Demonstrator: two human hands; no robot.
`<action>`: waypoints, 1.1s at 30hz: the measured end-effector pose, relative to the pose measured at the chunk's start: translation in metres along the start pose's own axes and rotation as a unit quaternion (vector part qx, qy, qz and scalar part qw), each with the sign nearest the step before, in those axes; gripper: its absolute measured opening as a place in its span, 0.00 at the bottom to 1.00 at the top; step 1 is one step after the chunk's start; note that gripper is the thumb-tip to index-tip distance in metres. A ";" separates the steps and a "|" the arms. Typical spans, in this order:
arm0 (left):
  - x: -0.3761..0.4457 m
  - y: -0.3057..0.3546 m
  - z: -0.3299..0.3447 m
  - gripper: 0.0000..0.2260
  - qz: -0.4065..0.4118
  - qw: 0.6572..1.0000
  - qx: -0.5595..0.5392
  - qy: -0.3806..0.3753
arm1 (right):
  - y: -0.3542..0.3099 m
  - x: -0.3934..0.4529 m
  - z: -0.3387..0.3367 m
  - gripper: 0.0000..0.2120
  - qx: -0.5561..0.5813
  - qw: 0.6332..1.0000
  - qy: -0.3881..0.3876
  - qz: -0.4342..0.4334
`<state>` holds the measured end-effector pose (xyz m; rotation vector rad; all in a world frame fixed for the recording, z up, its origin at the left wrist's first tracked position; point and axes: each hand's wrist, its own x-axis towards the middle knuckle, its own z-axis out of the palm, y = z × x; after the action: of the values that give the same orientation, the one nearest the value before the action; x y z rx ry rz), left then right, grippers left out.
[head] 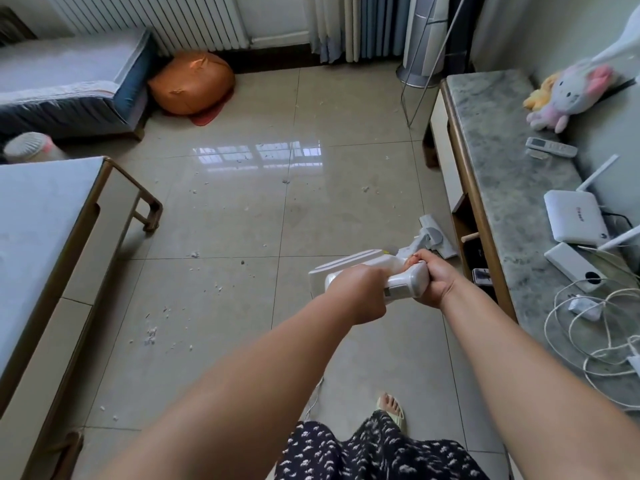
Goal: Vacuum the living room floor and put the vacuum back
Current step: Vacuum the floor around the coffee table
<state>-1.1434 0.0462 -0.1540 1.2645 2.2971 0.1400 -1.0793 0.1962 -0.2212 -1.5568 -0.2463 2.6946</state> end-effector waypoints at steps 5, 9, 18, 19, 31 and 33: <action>-0.024 -0.025 -0.005 0.12 0.006 1.000 0.003 -0.004 | 0.031 0.000 0.015 0.15 0.022 0.999 -0.033 0.008; -0.054 -0.057 -0.015 0.11 0.000 1.000 0.001 0.002 | 0.068 -0.001 0.041 0.14 0.022 0.998 -0.048 0.022; -0.124 -0.115 -0.045 0.12 0.015 1.000 -0.013 0.020 | 0.145 0.002 0.086 0.23 0.023 0.999 -0.031 0.034; -0.129 -0.119 -0.045 0.12 0.014 1.000 -0.010 0.020 | 0.150 0.001 0.089 0.23 0.023 0.999 -0.031 0.035; -0.113 -0.121 -0.045 0.10 0.045 0.998 0.026 0.024 | 0.145 -0.001 0.086 0.24 0.066 0.997 -0.034 0.013; -0.104 -0.117 -0.044 0.10 0.042 0.999 0.028 0.020 | 0.137 0.003 0.082 0.24 0.053 0.998 -0.029 0.006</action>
<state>-1.2080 -0.0977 -0.1142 1.3989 2.2975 0.1315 -1.1429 0.0510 -0.2037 -1.4584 -0.0915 2.7161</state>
